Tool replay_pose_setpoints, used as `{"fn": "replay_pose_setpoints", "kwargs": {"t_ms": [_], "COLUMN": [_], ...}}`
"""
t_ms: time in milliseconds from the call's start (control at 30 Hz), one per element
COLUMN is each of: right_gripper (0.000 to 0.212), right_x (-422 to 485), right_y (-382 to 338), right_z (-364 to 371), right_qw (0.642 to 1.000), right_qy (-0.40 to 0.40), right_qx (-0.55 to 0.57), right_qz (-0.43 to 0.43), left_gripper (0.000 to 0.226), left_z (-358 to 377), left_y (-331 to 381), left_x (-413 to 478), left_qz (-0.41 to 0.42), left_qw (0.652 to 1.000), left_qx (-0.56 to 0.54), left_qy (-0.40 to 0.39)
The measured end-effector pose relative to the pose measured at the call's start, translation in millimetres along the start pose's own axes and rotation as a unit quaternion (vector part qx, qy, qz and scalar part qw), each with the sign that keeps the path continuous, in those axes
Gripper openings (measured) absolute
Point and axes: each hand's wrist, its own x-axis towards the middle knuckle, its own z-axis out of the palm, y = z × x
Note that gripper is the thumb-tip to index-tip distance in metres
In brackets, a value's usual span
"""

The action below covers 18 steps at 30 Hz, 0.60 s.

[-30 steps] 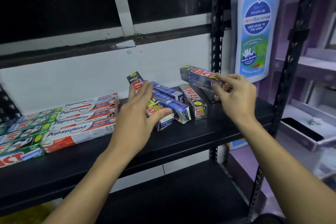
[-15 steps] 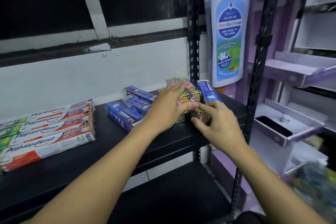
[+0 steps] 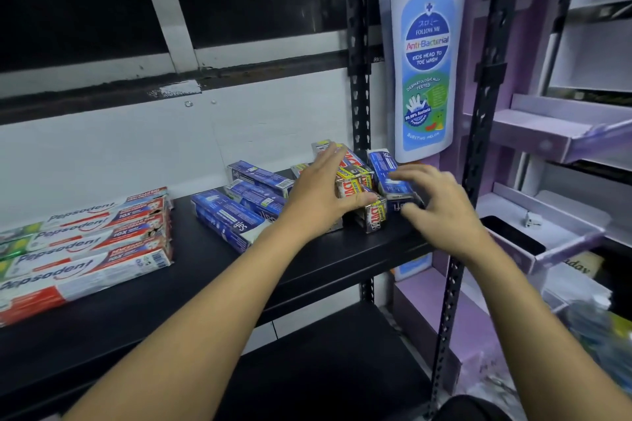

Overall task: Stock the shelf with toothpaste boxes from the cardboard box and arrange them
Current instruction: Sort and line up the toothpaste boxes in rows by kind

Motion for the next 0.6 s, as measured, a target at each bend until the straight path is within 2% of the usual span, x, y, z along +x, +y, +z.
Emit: {"fn": "replay_pose_setpoints", "kwargs": {"t_ms": [67, 200, 267, 367, 533, 600], "right_gripper": [0.049, 0.05, 0.046, 0.029, 0.05, 0.047], "right_x": [9.9, 17.1, 16.7, 15.2, 17.7, 20.9], "right_y": [8.5, 15.8, 17.0, 12.7, 9.7, 6.5], "right_z": [4.9, 25.2, 26.5, 24.1, 25.3, 21.0], "right_qw": [1.0, 0.993, 0.996, 0.996, 0.99, 0.991], "right_qy": [-0.002, -0.069, -0.03, 0.02, -0.003, 0.021], "right_qx": [-0.029, -0.086, -0.071, -0.062, -0.105, -0.07], "right_qz": [0.009, 0.033, 0.042, 0.063, 0.094, 0.113], "left_gripper": [0.1, 0.092, 0.089, 0.087, 0.081, 0.081], "left_z": [0.0, -8.5, -15.8, -26.3, -39.7, -41.7], "left_y": [-3.4, -4.2, -6.1, -14.7, -35.9, -44.6], "left_x": [-2.5, -12.8, -21.5, -36.1, -58.1, -68.1], "left_qz": [0.007, 0.019, 0.02, 0.0, -0.039, -0.053], "left_qw": [1.0, 1.0, 1.0, 1.0, 0.999, 0.998], "left_qx": [0.001, 0.006, 0.006, 0.015, 0.029, 0.039], "left_qy": [-0.01, 0.003, 0.002, -0.001, 0.015, 0.019]}}
